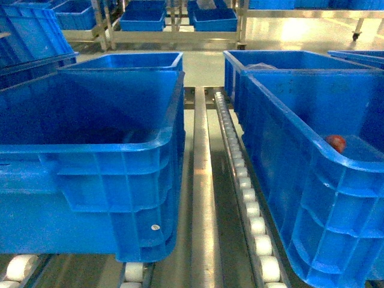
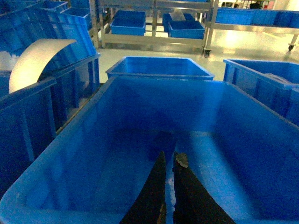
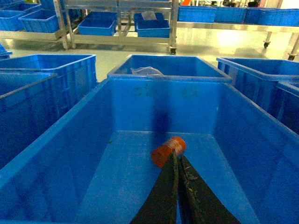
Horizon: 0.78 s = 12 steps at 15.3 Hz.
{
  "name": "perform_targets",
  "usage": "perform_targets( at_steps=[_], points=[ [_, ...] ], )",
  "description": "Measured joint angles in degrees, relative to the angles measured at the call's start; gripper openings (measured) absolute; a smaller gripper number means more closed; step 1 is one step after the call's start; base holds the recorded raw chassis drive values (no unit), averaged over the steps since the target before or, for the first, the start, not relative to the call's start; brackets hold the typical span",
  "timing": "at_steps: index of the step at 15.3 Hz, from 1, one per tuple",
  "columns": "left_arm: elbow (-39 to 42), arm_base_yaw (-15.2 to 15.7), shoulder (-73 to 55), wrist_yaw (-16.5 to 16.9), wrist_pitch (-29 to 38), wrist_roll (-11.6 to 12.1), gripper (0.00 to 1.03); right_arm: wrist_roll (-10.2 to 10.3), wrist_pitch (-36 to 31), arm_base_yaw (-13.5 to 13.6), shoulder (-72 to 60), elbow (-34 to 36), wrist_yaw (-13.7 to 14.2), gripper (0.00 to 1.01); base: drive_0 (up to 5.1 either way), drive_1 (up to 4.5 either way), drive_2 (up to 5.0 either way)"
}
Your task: Sort blue parts and orange caps into right shelf containers
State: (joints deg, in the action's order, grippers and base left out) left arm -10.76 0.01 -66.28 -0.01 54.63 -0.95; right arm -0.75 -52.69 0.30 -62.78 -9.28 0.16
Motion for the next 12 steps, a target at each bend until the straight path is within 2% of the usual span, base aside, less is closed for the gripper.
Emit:
perform_targets(
  at_steps=[3,4,6,12],
  points=[
    [2.86,0.00,5.35,0.00,-2.38,-0.02,0.02,0.00,2.14,0.00,5.38,2.86,0.00,0.02,0.0,0.00,0.0],
    [5.03,0.00,5.55,0.00,2.03,0.00,0.02,0.02,-1.57,0.00,5.20,4.63,0.00,0.02,0.0,0.00,0.0],
    [7.69,-0.02,8.50,0.00,-2.67,0.00,0.02,0.09,3.37,0.00,8.79,7.10,0.00,0.02,0.0,0.00,0.0],
    [10.10,0.00,25.51,0.00,-15.72,0.00,0.02,0.13,16.26,0.00,25.29,8.50,0.00,0.02,0.0,0.00,0.0]
  ],
)
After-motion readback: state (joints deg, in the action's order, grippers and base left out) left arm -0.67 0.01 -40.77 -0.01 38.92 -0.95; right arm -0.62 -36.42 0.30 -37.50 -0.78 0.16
